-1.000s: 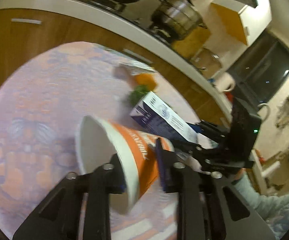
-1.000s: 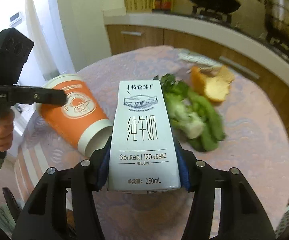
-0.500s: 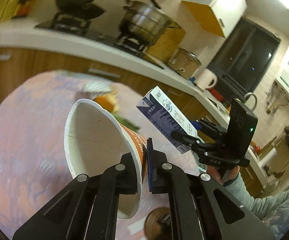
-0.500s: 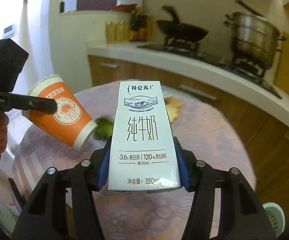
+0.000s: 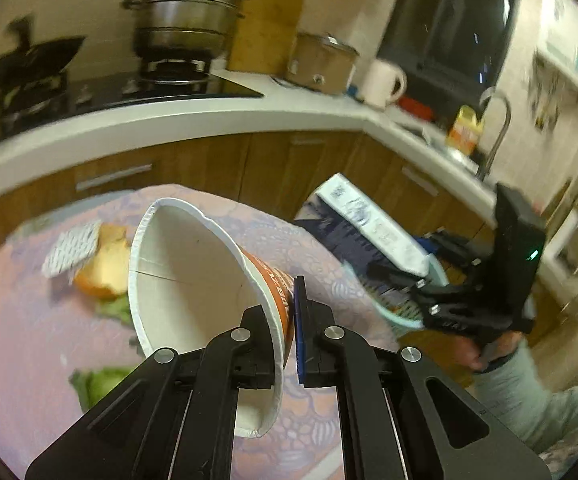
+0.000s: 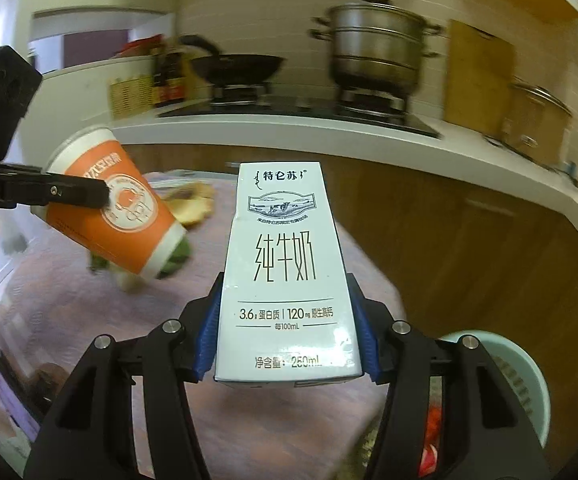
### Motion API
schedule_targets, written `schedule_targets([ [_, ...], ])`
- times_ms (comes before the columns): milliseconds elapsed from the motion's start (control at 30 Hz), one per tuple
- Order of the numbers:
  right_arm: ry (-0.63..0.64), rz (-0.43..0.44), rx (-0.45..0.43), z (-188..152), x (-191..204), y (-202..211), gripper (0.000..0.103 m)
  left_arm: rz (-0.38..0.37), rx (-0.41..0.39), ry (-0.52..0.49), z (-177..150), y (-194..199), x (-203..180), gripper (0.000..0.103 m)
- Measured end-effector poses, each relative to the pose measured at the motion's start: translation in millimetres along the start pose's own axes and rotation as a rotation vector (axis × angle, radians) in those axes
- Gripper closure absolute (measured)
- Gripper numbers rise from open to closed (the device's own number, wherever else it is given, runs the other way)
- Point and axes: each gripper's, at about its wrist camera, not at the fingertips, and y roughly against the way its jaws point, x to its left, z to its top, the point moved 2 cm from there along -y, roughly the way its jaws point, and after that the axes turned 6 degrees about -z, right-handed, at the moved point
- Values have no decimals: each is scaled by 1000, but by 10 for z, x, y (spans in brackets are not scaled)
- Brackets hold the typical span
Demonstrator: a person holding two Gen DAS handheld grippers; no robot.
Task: Collect trash
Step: 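Carry the cup and milk carton over the blue basket and open both grippers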
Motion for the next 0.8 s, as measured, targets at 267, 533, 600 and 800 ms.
schedule_targets([
  [267,-144,-143,62,-368,-731,47,50,-40,145,-136,339,-707,-514,99],
  [533,-251,-274,125,-712,-1292,81,50,-132,227,-189,518,-1433,-1036,99],
  [600,-265,-299,144,-783,-1400,76,50,-158,246,-187,530,-1612,-1132,99],
  [800,-311,-344,207,-976,-1655,25,50,-169,300,-207,560,-2063,-1396,99],
])
